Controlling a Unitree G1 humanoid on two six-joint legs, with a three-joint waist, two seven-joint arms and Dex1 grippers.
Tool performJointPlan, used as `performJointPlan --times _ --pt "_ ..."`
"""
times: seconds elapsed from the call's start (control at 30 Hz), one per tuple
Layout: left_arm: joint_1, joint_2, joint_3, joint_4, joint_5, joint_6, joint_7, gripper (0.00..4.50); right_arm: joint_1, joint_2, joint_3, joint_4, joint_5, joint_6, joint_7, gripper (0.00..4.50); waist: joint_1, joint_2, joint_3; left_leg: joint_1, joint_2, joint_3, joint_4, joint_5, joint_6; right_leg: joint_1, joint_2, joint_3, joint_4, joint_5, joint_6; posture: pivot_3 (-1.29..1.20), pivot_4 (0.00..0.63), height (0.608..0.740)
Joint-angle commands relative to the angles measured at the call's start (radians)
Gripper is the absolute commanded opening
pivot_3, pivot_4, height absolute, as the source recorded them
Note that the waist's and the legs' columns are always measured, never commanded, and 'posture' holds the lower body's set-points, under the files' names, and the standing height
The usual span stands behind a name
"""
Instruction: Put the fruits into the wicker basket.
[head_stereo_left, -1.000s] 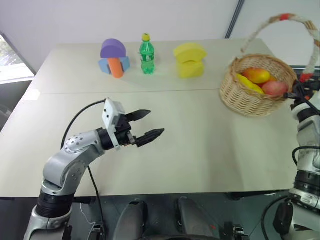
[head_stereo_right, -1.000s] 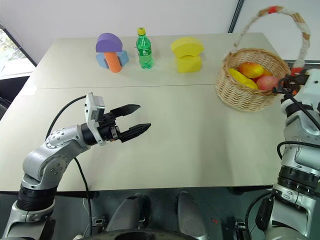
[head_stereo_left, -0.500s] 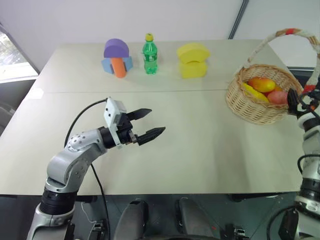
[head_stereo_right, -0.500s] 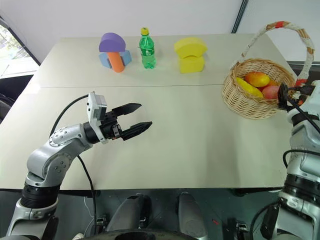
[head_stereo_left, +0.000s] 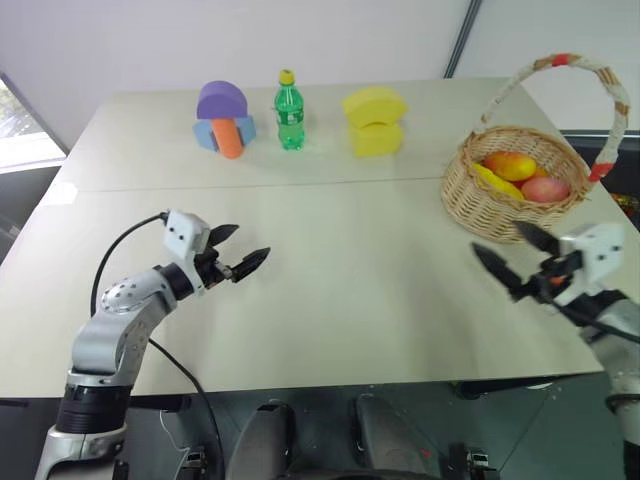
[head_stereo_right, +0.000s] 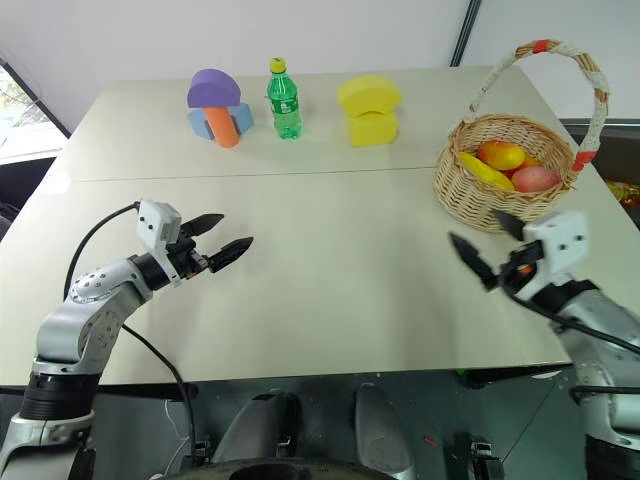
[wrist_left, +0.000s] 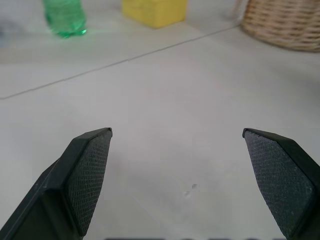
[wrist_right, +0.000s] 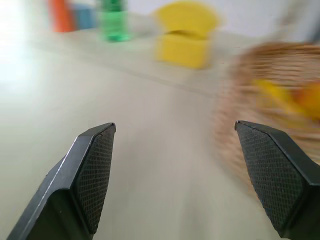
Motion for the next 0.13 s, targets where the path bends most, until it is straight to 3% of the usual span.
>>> performJointPlan --times 0.03,0.13 --pt "0.027 0.003 0.042 -0.025 0.016 -0.046 0.013 4.5 -0.043 0.014 0.047 0.027 -0.021 -0.019 0.008 3.97 0.011 0.0 0.0 0.0 0.0 0.0 0.0 0.0 0.0 0.0 0.0 0.0 0.0 0.0 0.0 0.0 0.15 0.74" --pt "0.061 0.003 0.055 -0.044 0.023 -0.051 0.027 4.5 -0.079 0.024 0.084 0.071 -0.04 -0.034 0.02 3.97 0.016 0.0 0.0 -0.001 -0.001 0.0 0.0 0.0 0.0 -0.001 -0.001 0.0 -0.001 0.0 0.0 0.0 0.15 0.74"
